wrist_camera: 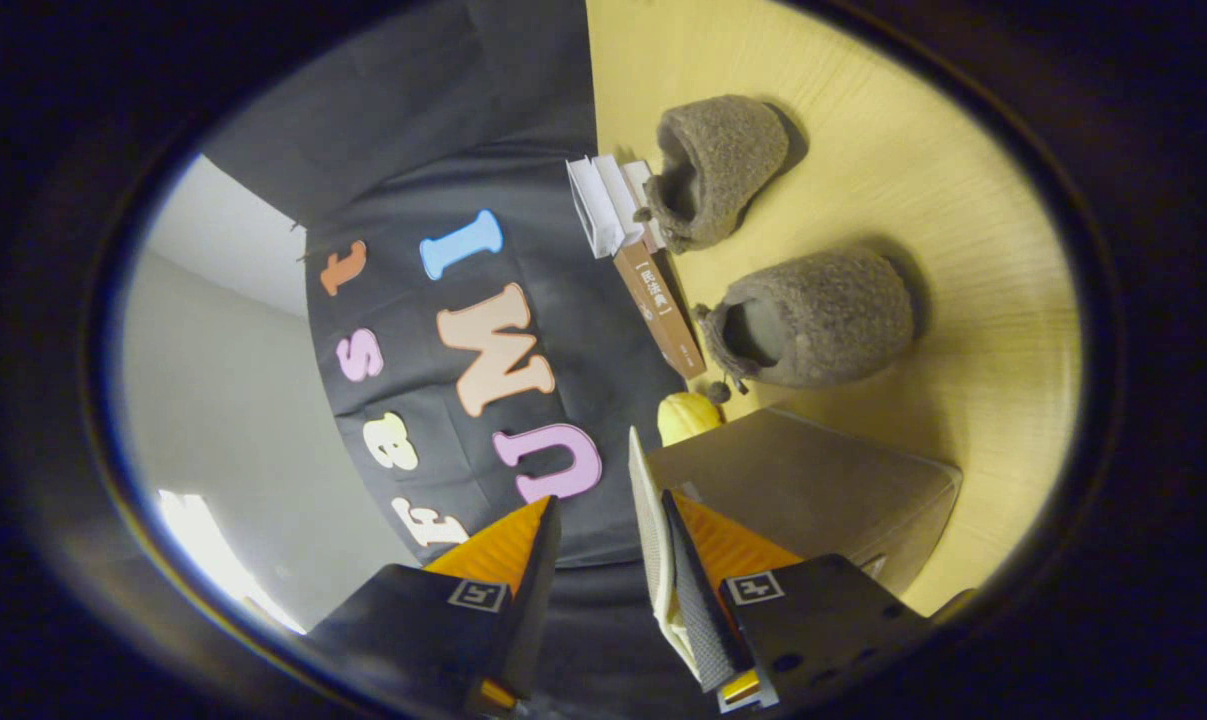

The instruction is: Open the storage box then place both shoes into the box .Put the left shoe in first, then the right shoe, with the right side of both shoes facing outward in a uniform manner.

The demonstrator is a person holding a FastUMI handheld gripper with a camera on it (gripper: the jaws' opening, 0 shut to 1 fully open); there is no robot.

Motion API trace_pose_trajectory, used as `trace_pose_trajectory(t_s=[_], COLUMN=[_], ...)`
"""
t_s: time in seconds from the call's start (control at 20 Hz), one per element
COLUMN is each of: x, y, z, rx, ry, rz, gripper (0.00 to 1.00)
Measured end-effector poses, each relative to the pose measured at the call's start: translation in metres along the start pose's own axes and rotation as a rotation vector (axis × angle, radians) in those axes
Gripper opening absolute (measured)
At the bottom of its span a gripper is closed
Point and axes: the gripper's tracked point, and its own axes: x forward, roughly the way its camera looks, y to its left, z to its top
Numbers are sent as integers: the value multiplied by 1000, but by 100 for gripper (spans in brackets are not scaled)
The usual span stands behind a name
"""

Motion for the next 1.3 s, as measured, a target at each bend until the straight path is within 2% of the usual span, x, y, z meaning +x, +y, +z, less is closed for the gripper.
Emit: trace_pose_trajectory(t_s=[0.05, 0.1, 0.25, 0.65, 0.85, 1.3], x=[-12, -5, 0, -9, -16, -18], y=[7, 10, 4, 62, 94, 137], z=[8, 1, 0, -31, -59, -163], rx=[-25, -34, -86, -288, -338, -449], ry=[-28, -29, -38, -23, 7, 132], rz=[30, 40, 29, 174, 230, 335], gripper=[49, 41, 18, 18, 18, 18])
